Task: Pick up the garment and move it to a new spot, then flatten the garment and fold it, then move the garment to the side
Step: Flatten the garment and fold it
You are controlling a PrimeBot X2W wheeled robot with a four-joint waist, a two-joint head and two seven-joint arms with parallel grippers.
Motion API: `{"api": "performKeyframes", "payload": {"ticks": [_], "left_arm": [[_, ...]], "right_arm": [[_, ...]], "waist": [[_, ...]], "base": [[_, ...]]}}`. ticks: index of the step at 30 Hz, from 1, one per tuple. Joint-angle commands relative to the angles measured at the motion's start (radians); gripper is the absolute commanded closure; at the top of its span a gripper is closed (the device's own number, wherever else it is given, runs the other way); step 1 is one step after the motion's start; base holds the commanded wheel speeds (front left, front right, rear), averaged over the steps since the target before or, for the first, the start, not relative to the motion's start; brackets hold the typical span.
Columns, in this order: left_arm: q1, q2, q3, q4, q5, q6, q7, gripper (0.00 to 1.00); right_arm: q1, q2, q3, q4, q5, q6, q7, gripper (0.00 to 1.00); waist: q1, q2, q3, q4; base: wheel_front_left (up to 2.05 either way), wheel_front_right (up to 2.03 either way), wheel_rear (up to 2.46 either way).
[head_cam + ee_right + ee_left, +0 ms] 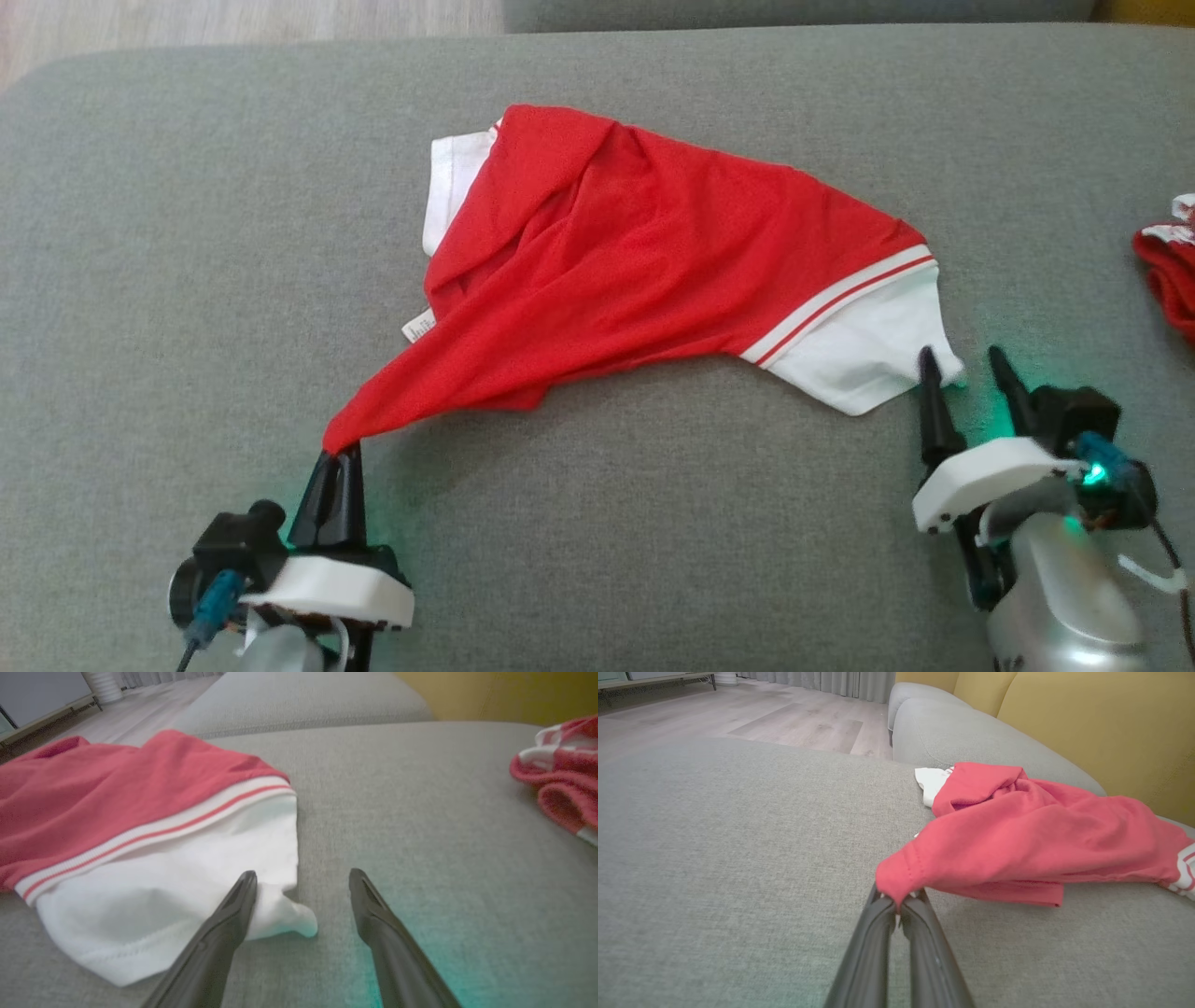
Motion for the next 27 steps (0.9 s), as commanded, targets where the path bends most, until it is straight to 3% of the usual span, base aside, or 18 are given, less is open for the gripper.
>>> {"api": "performKeyframes", "payload": {"ticks": [1,16,27], "left_arm": [[-0.027,0.008,0.028,-0.020,-0.004,0.003,-0.005,1.00],[-0.046,0.008,-0.013,-0.011,-0.013,0.001,-0.005,1.00],[-0.043,0.008,-0.022,-0.006,-0.012,0.001,-0.005,1.00]], "right_arm": [[-0.020,-0.006,0.028,-0.019,0.001,-0.001,-0.011,0.00],[-0.025,-0.030,0.216,0.025,0.141,-0.001,-0.011,0.00],[0.008,-0.065,0.254,-0.082,0.184,-0.001,-0.011,0.00]], "waist": [[0.0000,0.0000,0.003,0.002],[0.0000,0.0000,0.022,-0.009],[0.0000,0.0000,0.022,-0.023]], "base": [[0.00,0.00,0.00],[0.00,0.00,0.00],[0.00,0.00,0.00]]}}
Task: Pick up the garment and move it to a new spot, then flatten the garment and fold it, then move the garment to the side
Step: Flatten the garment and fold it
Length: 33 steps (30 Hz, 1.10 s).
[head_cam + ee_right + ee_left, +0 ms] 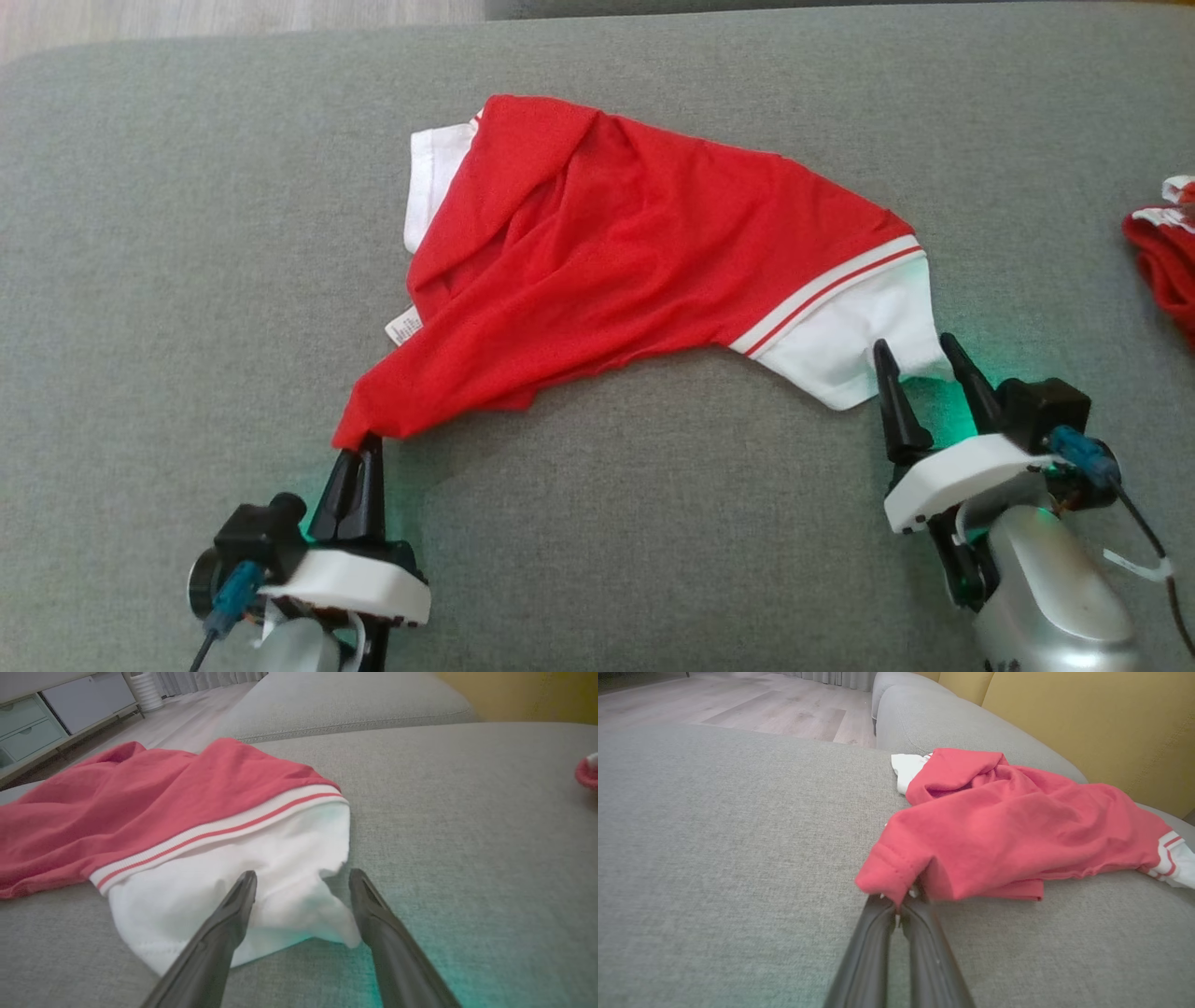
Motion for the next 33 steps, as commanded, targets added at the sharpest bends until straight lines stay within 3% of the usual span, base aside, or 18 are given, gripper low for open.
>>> {"api": "performKeyframes", "payload": {"ticks": [1,11,12,13,14,15,16,17,26,29,33], "left_arm": [[-0.026,0.008,0.023,-0.022,0.005,0.002,-0.005,1.00],[-0.021,0.008,0.010,-0.022,0.004,0.002,-0.005,1.00],[-0.021,0.008,0.010,-0.022,0.005,0.002,-0.005,1.00],[-0.020,0.008,0.010,-0.022,0.006,0.002,-0.005,1.00],[-0.020,0.008,0.010,-0.022,0.006,0.002,-0.005,1.00],[-0.020,0.008,0.010,-0.022,0.006,0.002,-0.005,1.00],[-0.020,0.008,0.009,-0.022,0.007,0.002,-0.005,1.00],[-0.020,0.008,0.008,-0.023,0.008,0.002,-0.005,1.00],[-0.029,0.008,0.021,-0.062,0.022,0.002,-0.005,1.00],[-0.084,0.047,0.015,-0.138,0.020,0.002,-0.005,1.00],[-0.193,0.148,0.003,-0.223,0.010,0.002,-0.005,1.00]], "right_arm": [[-0.001,-0.008,0.032,-0.039,0.002,-0.001,-0.007,0.00],[0.022,-0.021,0.064,-0.046,0.014,-0.001,-0.007,0.00],[0.022,-0.023,0.065,-0.044,0.019,-0.001,-0.007,0.05],[0.021,-0.025,0.067,-0.041,0.023,-0.001,-0.007,0.17],[0.020,-0.026,0.067,-0.038,0.026,-0.001,-0.007,0.56],[0.020,-0.026,0.067,-0.038,0.026,-0.001,-0.007,0.56],[0.018,-0.025,0.068,-0.037,0.030,-0.001,-0.007,0.81],[0.016,-0.024,0.069,-0.038,0.037,-0.001,-0.007,1.00],[0.014,-0.036,0.096,-0.112,0.139,-0.001,-0.007,1.00],[-0.019,-0.050,0.106,-0.242,0.243,-0.001,-0.007,1.00],[-0.105,-0.100,0.109,-0.381,0.348,-0.001,-0.007,1.00]], "waist": [[-0.0001,0.0000,-0.001,-0.002],[-0.0001,0.0000,-0.010,-0.009],[-0.0001,0.0000,-0.010,-0.010],[-0.0001,0.0000,-0.011,-0.010],[-0.0001,0.0000,-0.011,-0.011],[-0.0001,0.0000,-0.011,-0.011],[-0.0001,0.0000,-0.012,-0.011],[-0.0001,0.0000,-0.012,-0.011],[-0.0001,0.0000,-0.056,-0.021],[-0.0001,0.0000,-0.093,-0.034],[-0.0001,0.0000,-0.133,-0.045]], "base": [[0.00,0.00,0.00],[0.00,0.00,0.00],[0.00,0.00,0.00],[0.00,0.00,0.00],[0.00,0.00,0.00],[0.00,0.00,0.00],[0.00,0.00,0.00],[0.00,0.00,0.00],[0.00,0.00,0.00],[0.00,0.00,0.00],[0.00,0.00,0.00]]}}
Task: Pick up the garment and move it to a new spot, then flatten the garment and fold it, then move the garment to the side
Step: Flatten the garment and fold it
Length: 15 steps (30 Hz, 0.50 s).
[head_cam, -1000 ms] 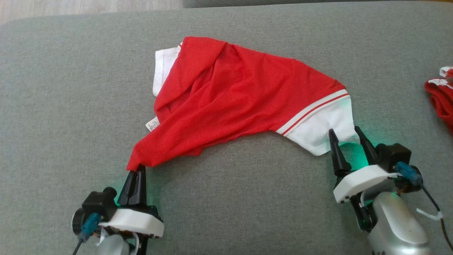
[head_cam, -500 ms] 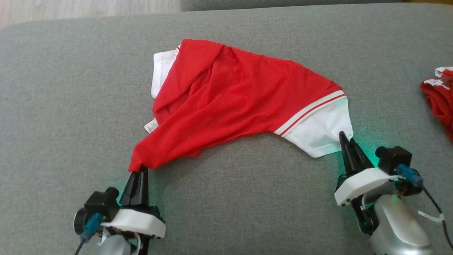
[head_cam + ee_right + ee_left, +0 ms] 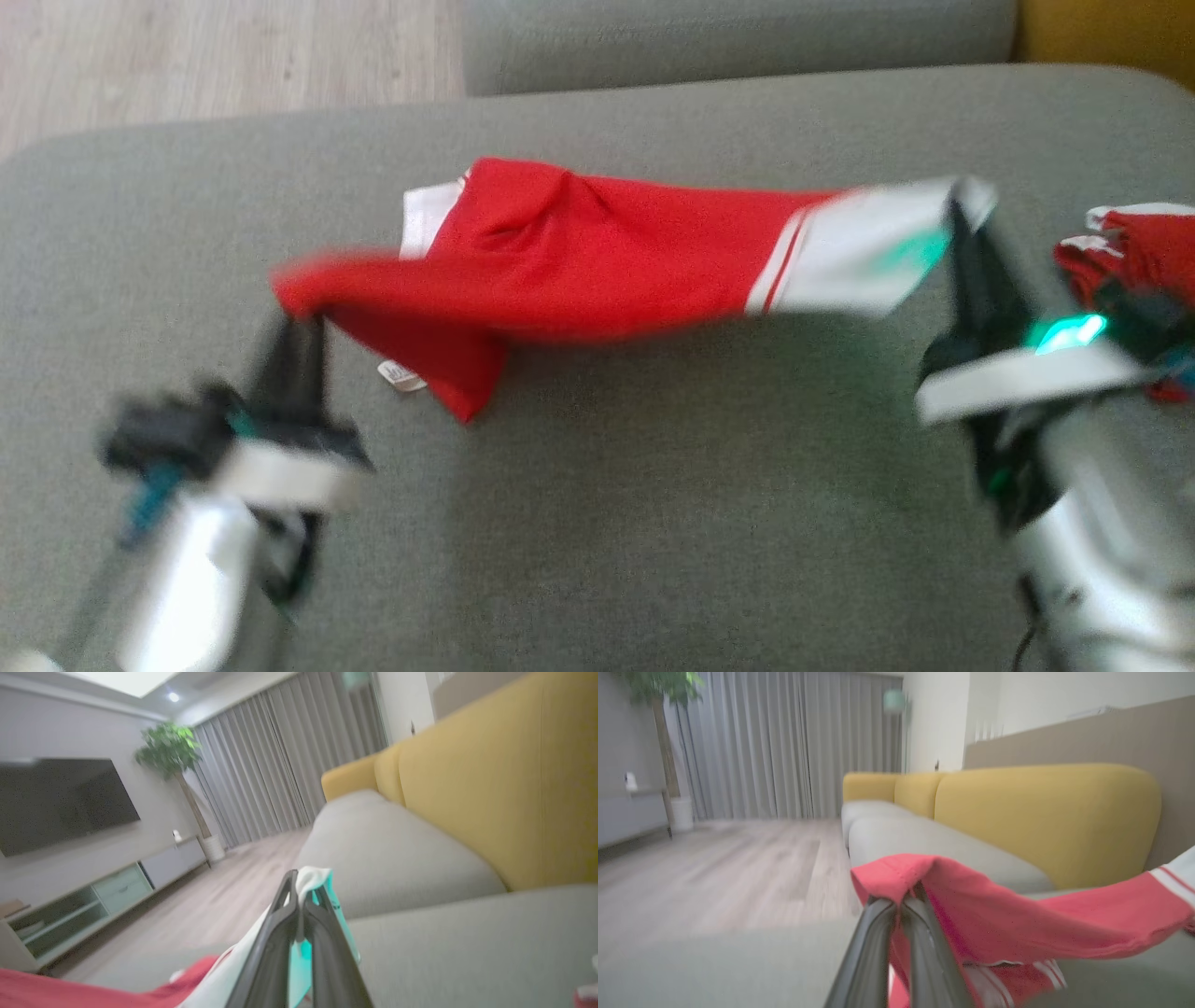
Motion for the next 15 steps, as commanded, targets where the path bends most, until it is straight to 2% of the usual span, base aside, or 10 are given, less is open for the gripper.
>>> {"api": "performKeyframes", "payload": {"ticks": [1,5,9,12,15], "left_arm": [[-0.112,0.070,0.032,-0.069,-0.009,0.002,-0.005,1.00],[-0.265,0.187,0.045,-0.153,-0.020,0.002,0.000,1.00],[-0.419,0.289,0.033,-0.250,-0.035,0.002,0.076,1.00],[-0.512,0.341,0.015,-0.286,-0.057,0.002,0.154,1.00],[-0.571,0.363,-0.003,-0.283,-0.084,0.002,0.239,1.00]], "right_arm": [[-0.102,-0.039,0.011,-0.085,0.038,-0.001,-0.007,1.00],[-0.245,-0.106,0.017,-0.196,0.110,-0.001,0.012,1.00],[-0.393,-0.155,-0.011,-0.266,0.150,-0.001,0.084,1.00],[-0.489,-0.182,-0.029,-0.288,0.152,-0.001,0.152,1.00],[-0.563,-0.188,-0.036,-0.278,0.144,-0.001,0.214,1.00]], "waist": [[0.0000,0.0000,-0.028,-0.011],[0.0000,0.0000,-0.056,-0.017],[0.0000,0.0000,-0.070,-0.013],[0.0000,0.0000,-0.059,-0.004],[0.0000,0.0000,-0.030,0.000]], "base": [[0.00,0.00,0.00],[0.00,0.00,0.00],[0.00,0.00,0.00],[0.00,0.00,0.00],[0.00,0.00,0.00]]}}
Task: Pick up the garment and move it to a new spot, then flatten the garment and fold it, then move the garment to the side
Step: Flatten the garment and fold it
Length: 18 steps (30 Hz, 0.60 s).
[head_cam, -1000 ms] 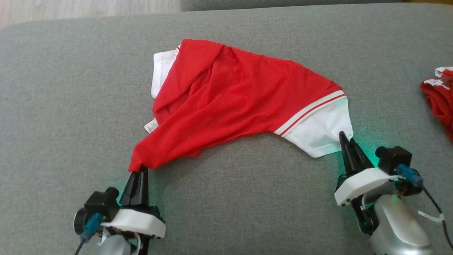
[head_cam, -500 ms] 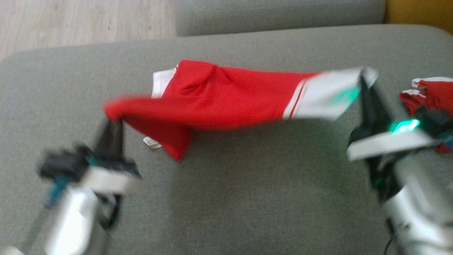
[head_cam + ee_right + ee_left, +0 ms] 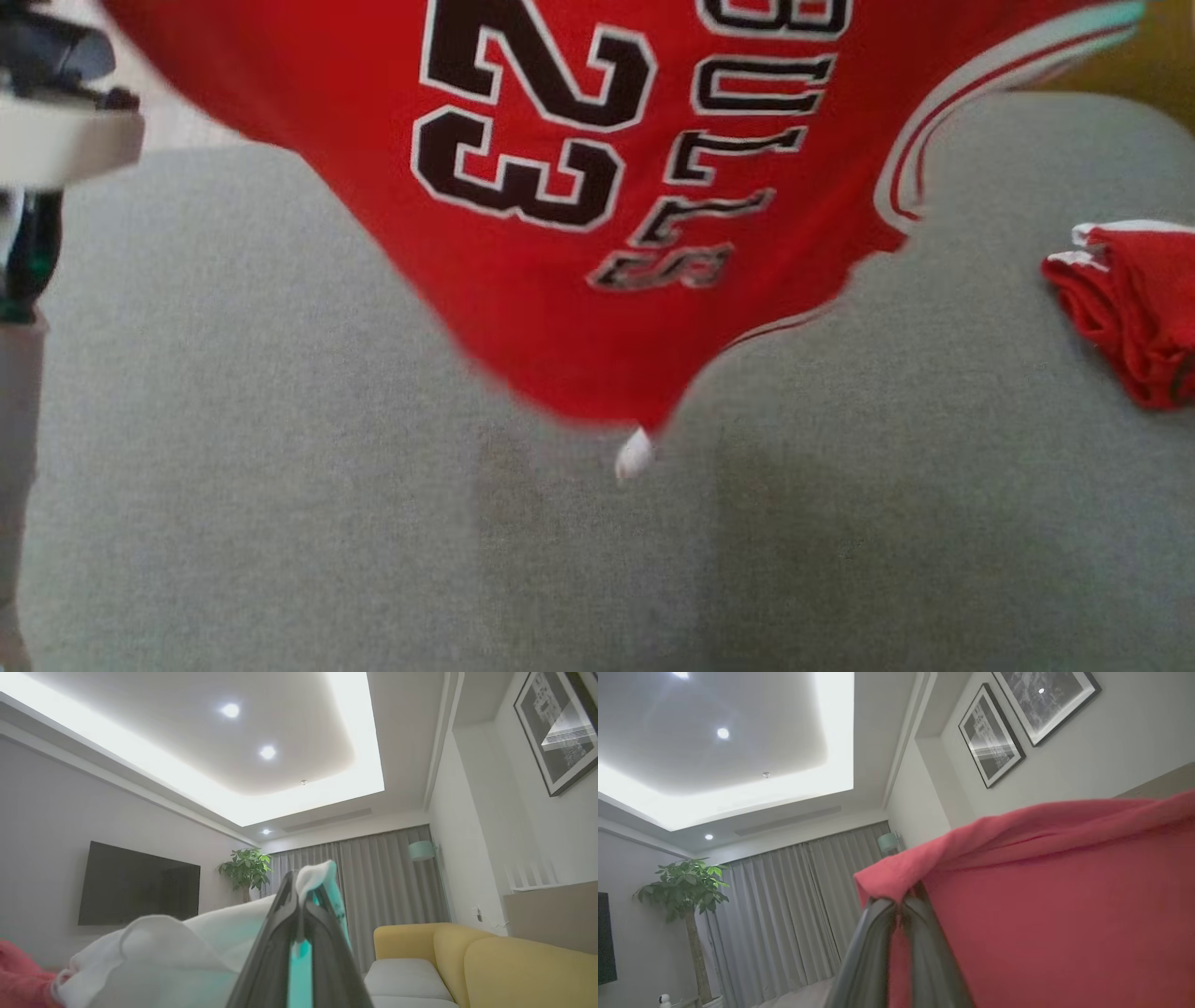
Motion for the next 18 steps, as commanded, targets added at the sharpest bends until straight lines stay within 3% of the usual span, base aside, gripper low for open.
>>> {"api": "performKeyframes", "payload": {"ticks": [1,5,10,15,18], "left_arm": [[-0.052,0.054,0.014,-0.008,-0.004,0.002,0.046,1.00],[-0.101,0.045,-0.009,0.058,-0.015,0.006,0.107,1.00],[-0.178,0.029,-0.016,0.161,0.022,0.039,0.081,1.00],[-0.352,-0.004,-0.021,0.286,0.093,0.096,-0.043,1.00],[-0.406,-0.034,-0.026,0.357,0.101,0.108,-0.121,1.00]], "right_arm": [[-0.054,0.002,0.001,-0.006,-0.009,-0.001,0.034,1.00],[-0.135,0.028,-0.025,0.089,-0.043,-0.001,0.066,1.00],[-0.251,0.063,-0.057,0.211,-0.105,-0.001,0.030,1.00],[-0.432,0.090,-0.098,0.356,-0.199,-0.001,-0.071,1.00],[-0.493,0.095,-0.107,0.419,-0.216,-0.001,-0.123,1.00]], "waist": [[0.0001,-0.0001,0.032,0.004],[0.0001,-0.0001,0.106,0.002],[0.0001,-0.0001,0.192,-0.004],[0.0001,-0.0001,0.276,-0.009],[0.0001,-0.0001,0.293,-0.010]], "base": [[0.00,0.00,0.00],[0.00,0.00,0.00],[0.00,0.00,0.00],[0.00,0.00,0.00],[0.00,0.00,0.00]]}}
